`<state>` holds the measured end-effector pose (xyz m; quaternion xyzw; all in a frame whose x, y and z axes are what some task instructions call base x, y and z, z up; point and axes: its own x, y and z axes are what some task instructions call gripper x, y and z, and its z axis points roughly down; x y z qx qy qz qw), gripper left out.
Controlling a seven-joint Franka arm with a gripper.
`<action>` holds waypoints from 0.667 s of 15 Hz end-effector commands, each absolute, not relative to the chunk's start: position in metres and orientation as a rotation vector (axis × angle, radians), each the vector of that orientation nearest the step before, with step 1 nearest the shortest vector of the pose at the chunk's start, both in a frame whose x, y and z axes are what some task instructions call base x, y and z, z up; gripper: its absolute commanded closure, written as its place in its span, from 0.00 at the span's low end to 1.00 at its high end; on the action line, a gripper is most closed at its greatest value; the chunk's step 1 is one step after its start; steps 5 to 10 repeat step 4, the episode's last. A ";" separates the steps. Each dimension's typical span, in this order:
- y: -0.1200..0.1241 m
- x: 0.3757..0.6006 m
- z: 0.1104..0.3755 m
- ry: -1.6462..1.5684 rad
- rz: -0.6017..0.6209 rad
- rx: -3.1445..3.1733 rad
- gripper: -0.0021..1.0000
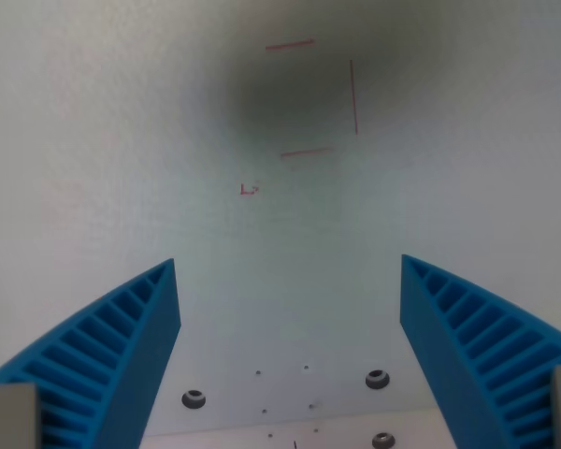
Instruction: Move in base negative z
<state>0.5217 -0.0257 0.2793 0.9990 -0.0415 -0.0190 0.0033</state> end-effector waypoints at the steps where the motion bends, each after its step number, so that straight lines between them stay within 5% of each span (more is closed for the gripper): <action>1: -0.025 0.520 0.267 -0.131 -0.009 3.134 0.00; 10: -0.025 0.521 0.252 -0.131 -0.009 3.134 0.00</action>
